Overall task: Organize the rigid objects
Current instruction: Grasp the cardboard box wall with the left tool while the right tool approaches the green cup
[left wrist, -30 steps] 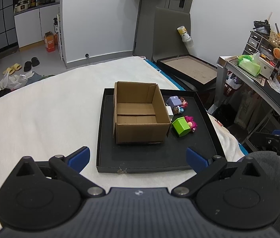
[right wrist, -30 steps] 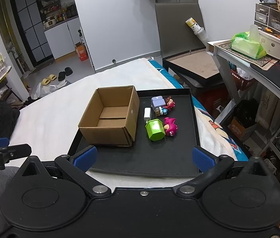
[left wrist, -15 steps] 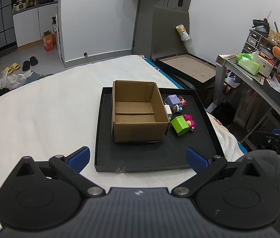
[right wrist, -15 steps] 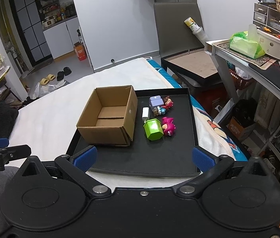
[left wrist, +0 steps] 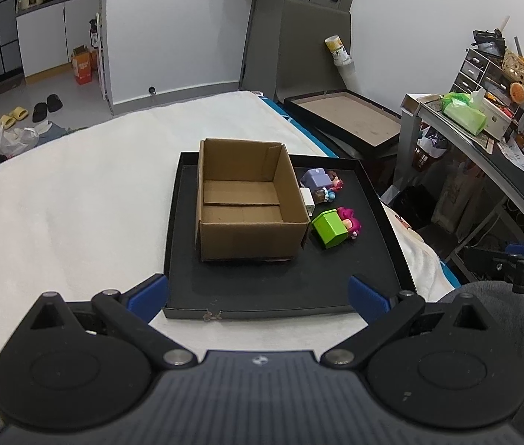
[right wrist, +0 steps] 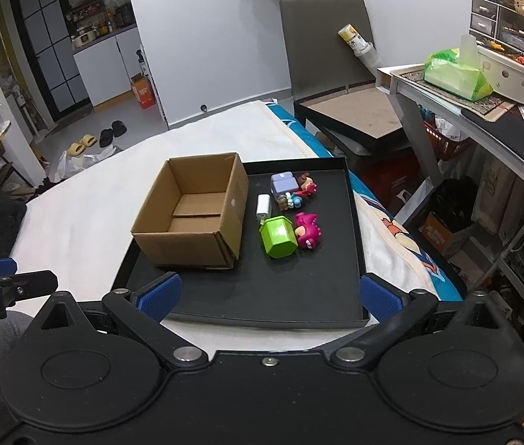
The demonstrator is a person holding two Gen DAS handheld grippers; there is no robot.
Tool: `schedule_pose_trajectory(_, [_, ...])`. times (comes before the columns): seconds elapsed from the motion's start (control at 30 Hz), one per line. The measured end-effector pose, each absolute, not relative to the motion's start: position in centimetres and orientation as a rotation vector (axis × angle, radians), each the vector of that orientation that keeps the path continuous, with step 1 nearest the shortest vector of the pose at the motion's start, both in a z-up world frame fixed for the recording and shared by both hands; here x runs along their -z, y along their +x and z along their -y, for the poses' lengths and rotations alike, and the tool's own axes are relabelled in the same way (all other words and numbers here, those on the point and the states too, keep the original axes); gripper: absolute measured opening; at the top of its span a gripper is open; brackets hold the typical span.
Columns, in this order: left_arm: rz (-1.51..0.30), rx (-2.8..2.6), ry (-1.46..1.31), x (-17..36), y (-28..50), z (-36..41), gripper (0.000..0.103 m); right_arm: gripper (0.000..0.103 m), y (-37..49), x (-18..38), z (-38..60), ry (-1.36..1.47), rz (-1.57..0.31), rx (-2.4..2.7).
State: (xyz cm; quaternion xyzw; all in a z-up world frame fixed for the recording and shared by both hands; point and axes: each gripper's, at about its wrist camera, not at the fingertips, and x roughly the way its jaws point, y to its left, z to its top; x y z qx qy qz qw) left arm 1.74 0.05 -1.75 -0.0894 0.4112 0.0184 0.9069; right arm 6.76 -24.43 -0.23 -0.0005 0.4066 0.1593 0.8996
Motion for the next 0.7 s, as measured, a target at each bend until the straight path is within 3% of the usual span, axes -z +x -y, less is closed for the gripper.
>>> schedule_pose_trajectory(0.7, [-0.863,-0.04,-0.297,4.7,8.3,-1.6,0.102,0.103,11.2,2.9,25.7,0.072,-0.894,-0.325])
